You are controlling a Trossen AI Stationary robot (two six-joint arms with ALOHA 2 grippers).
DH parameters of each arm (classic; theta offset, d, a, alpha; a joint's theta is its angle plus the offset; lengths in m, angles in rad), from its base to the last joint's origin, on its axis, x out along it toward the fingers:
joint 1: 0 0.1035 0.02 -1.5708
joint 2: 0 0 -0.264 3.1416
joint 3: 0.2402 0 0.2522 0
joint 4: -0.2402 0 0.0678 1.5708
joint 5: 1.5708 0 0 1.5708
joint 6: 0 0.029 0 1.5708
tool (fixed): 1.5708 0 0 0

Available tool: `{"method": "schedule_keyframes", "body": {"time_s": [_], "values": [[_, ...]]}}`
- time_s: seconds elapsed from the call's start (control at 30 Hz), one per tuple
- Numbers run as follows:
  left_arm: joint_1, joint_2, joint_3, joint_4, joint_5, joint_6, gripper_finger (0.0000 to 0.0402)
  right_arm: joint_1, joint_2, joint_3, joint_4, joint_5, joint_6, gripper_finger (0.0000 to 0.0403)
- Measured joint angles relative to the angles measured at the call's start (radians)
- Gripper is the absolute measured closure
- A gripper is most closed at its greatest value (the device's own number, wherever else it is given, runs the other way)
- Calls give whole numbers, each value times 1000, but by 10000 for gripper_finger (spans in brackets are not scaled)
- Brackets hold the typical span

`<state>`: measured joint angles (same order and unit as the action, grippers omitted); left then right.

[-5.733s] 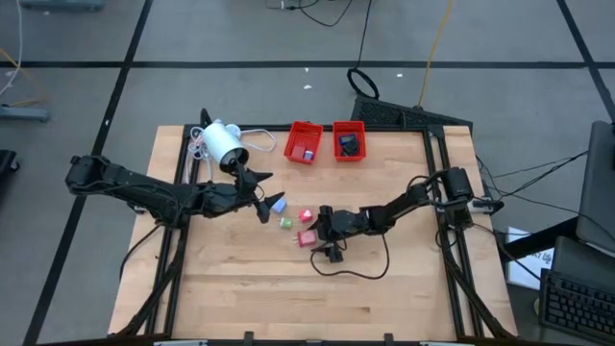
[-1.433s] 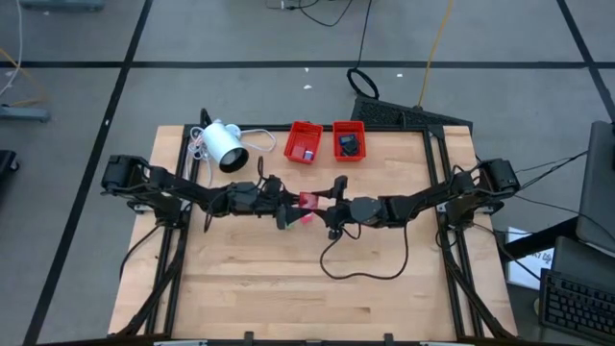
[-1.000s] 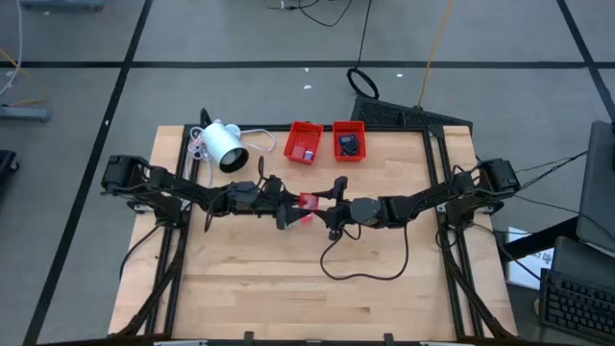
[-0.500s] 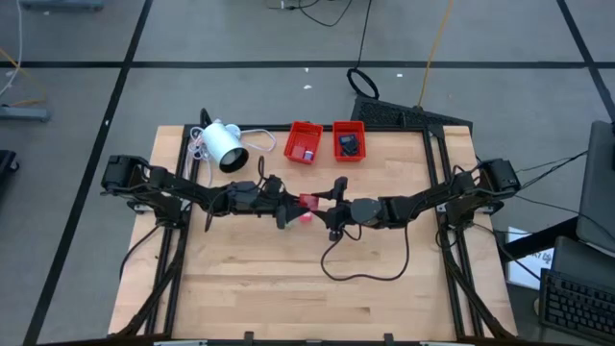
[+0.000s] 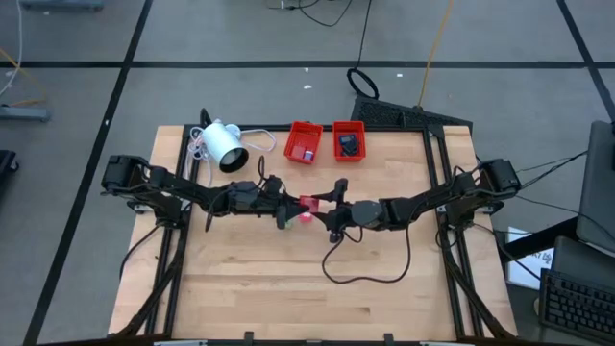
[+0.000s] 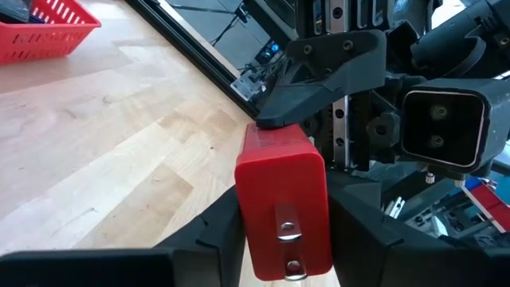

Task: Pick & Place Office items
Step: Put the red charger adapter into the left red bin

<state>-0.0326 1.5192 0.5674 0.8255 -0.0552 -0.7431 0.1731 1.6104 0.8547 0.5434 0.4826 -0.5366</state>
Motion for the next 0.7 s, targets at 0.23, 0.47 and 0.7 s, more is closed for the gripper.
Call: {"method": "schedule_keyframes", "body": {"time_s": [0.23, 0.47, 0.7], "values": [[-1, 0, 0, 0, -23, 2, 249, 1, 0, 0, -1, 0, 1, 188], [-1, 0, 1, -1, -27, 16, 213, 1, 0, 0, -2, -10, 20, 188], [0, 0, 1, -1, -34, 30, 223, 1, 1, 0, -3, -12, 23, 188]]}}
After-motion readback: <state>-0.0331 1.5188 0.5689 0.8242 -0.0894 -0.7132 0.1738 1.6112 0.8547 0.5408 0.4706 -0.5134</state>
